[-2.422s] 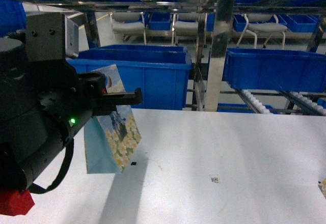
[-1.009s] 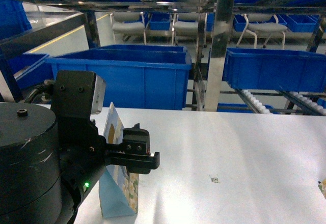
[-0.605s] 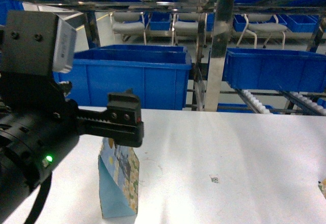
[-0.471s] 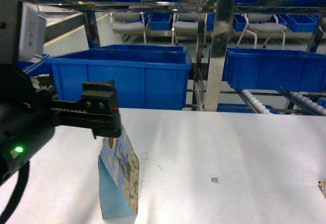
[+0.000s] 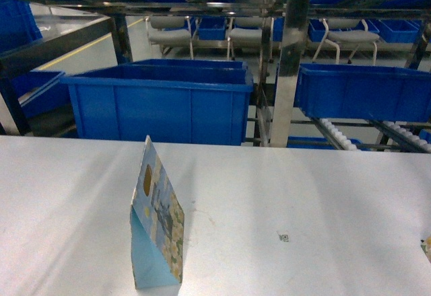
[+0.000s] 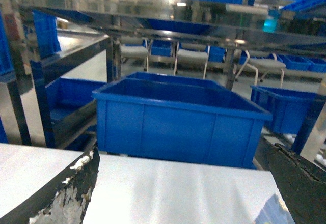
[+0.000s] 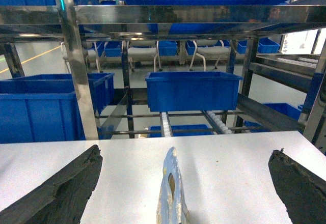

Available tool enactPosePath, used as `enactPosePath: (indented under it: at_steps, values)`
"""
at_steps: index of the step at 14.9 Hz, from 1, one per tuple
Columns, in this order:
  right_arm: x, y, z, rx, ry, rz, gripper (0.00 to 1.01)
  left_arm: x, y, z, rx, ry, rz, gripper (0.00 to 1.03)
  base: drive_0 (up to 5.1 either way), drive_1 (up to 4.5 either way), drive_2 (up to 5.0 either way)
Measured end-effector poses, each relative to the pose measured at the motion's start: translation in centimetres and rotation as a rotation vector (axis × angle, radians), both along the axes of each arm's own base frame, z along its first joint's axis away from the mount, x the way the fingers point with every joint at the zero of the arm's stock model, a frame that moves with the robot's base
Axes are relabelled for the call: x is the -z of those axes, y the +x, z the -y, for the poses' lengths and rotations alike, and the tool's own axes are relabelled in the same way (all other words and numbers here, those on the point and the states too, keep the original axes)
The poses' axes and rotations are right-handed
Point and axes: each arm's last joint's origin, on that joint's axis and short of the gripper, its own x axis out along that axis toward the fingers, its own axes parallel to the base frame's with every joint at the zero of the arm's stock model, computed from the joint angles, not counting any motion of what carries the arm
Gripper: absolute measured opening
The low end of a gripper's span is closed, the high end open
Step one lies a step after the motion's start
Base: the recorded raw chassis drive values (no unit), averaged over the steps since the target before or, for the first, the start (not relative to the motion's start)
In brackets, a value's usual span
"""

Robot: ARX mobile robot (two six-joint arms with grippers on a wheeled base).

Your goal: Move flower gift bag to table near conveyor

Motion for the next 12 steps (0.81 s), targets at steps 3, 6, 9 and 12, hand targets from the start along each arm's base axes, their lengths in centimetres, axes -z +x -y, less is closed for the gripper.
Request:
enactPosePath:
  at_steps: [3,6,9,12]
  values:
    - [0.0,0.0,0.0,0.0,0.0,0.0,0.98,-3.3,-2.2,-3.1,-0.06,-0.02,0.131,0.98,0.0,0.0,0.0]
    - [0.0,0.0,0.0,0.0,0.0,0.0,0.98,-5.5,-4.0,-3.6,-0.108,-0.019,0.157,0.98,0.0,0.0,0.0]
    - [0.2,0.0,0.0,-0.037,-0.009,-0.022,0.93,-5.8,-3.8,-3.6,-0.105,-0.015,0.155,0.98,0.0,0.0,0.0]
    - [0.4,0.0,-0.6,-0.122,-0.03,-0.038,0.65,-5.5,-5.1,-2.8,-0.001,0.059,-0.023,0.72,0.0,0.0,0.0]
